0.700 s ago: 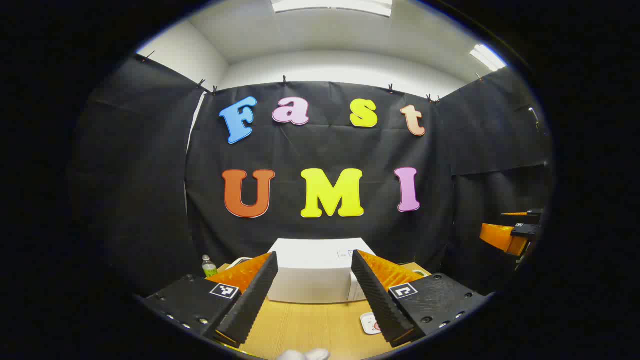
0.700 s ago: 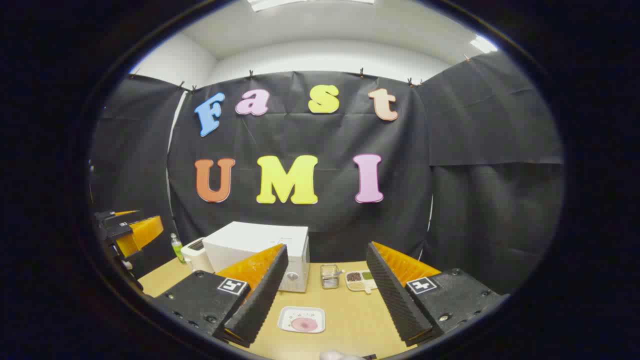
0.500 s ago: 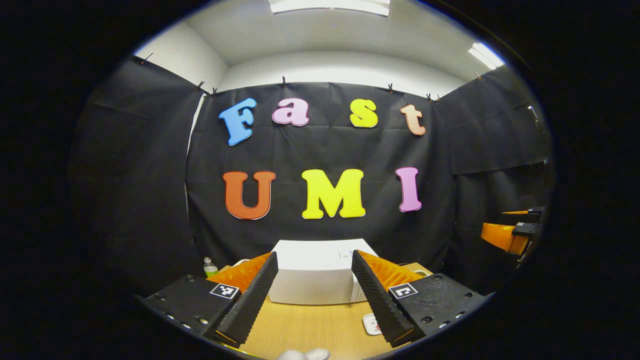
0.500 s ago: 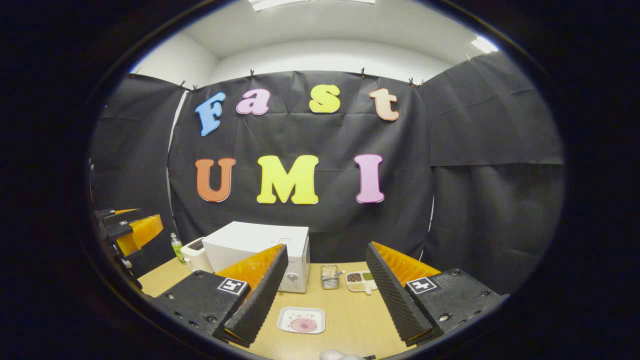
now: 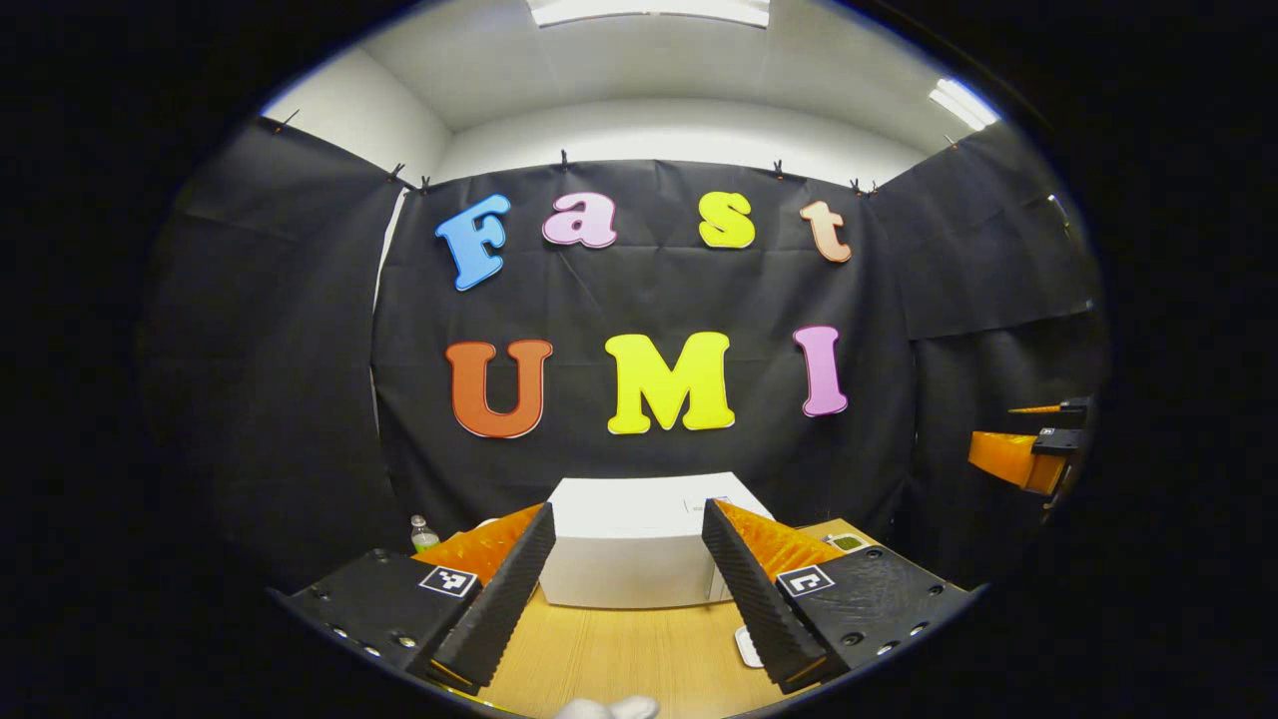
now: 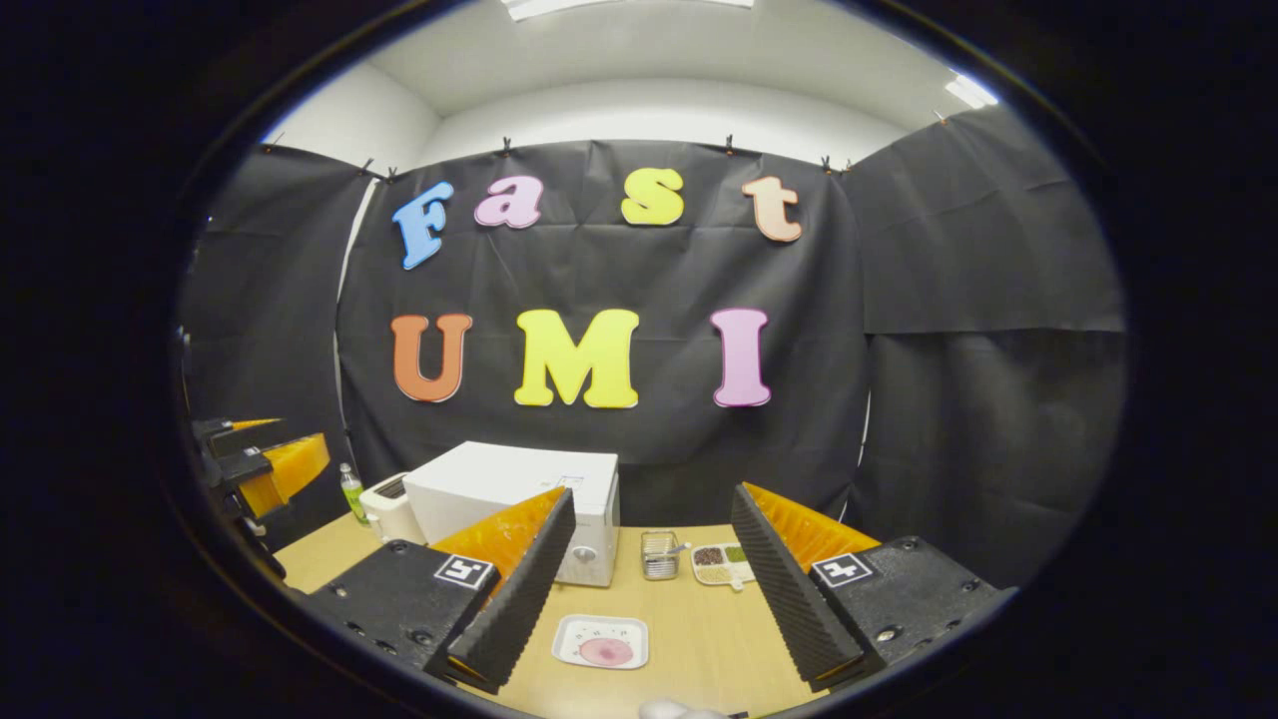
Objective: Open the microwave oven with the left hand, put the food in, and close the microwave oven.
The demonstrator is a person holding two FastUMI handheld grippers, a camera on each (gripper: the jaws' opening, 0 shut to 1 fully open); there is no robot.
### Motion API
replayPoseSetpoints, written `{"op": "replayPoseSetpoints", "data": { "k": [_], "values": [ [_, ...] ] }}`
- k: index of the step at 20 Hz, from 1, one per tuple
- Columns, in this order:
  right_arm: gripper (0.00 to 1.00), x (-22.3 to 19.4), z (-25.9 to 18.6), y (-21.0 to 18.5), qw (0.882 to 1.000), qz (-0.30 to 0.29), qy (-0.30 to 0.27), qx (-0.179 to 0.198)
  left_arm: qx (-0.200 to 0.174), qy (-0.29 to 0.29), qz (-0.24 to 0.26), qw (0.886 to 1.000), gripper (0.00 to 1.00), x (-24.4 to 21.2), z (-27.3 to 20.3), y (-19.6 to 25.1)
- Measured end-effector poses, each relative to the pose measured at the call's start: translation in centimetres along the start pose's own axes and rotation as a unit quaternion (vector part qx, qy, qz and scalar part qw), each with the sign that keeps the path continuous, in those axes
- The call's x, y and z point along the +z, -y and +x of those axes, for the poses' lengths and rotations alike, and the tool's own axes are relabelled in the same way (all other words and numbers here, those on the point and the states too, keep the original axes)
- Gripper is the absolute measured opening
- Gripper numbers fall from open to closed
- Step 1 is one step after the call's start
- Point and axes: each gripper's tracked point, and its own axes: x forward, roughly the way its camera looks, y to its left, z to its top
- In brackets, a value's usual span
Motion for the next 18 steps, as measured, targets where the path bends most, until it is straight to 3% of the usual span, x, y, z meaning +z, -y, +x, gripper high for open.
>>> {"op": "replayPoseSetpoints", "data": {
  "k": [5, 6, 7, 8, 9, 10, 11, 12, 13, 14, 15, 16, 17, 18],
  "values": [
    [1.0, 0.5, 0.1, 1.6, 1.0, -0.001, 0.001, -0.008, -0.014, -0.002, -0.008, 1.0, 0.93, -2.8, 2.8, 1.9],
    [0.92, 0.5, 0.3, 2.1, 1.0, -0.001, 0.0, -0.01, -0.019, 0.0, -0.012, 1.0, 0.93, -3.6, 3.6, 2.7],
    [0.92, 0.8, 0.5, 2.6, 1.0, 0.0, -0.001, -0.013, -0.025, -0.002, -0.014, 1.0, 0.93, -4.7, 4.4, 3.5],
    [0.92, 0.9, 0.6, 3.2, 1.0, 0.0, -0.002, -0.015, -0.028, 0.0, -0.011, 1.0, 0.84, -5.9, 5.4, 4.3],
    [0.92, 1.0, 0.8, 3.7, 1.0, 0.0, -0.004, -0.017, -0.032, -0.005, -0.011, 0.999, 0.93, -7.1, 6.3, 5.1],
    [1.0, 1.2, 0.9, 4.4, 1.0, -0.003, -0.004, -0.02, -0.036, -0.009, -0.008, 0.999, 0.93, -8.5, 7.4, 6.2],
    [0.92, 1.2, 1.0, 4.8, 1.0, -0.006, -0.006, -0.022, -0.041, -0.011, -0.008, 0.999, 0.93, -9.9, 8.4, 7.1],
    [0.92, 1.3, 1.1, 5.2, 1.0, -0.011, -0.007, -0.024, -0.044, -0.019, -0.009, 0.999, 0.84, -11.3, 9.3, 8.0],
    [1.0, 1.5, 1.2, 5.6, 1.0, -0.015, -0.006, -0.026, -0.049, -0.023, -0.012, 0.998, 0.93, -12.7, 10.3, 9.0],
    [0.92, 1.5, 1.3, 6.0, 0.999, -0.02, -0.007, -0.028, -0.051, -0.033, -0.016, 0.998, 0.93, -14.3, 11.5, 10.0],
    [0.92, 1.5, 1.4, 6.2, 0.999, -0.021, -0.009, -0.028, -0.052, -0.042, -0.02, 0.998, 0.94, -15.9, 12.7, 10.7],
    [1.0, 1.4, 1.6, 6.5, 0.999, -0.021, -0.011, -0.029, -0.05, -0.05, -0.022, 0.997, 0.93, -17.4, 13.9, 11.4],
    [1.0, 1.3, 1.7, 6.8, 0.999, -0.022, -0.015, -0.031, -0.049, -0.069, -0.026, 0.996, 0.93, -19.3, 15.2, 11.9],
    [0.92, 1.1, 1.8, 7.1, 0.999, -0.025, -0.018, -0.032, -0.048, -0.075, -0.025, 0.996, 0.94, -20.6, 16.4, 12.4]
  ]
}}
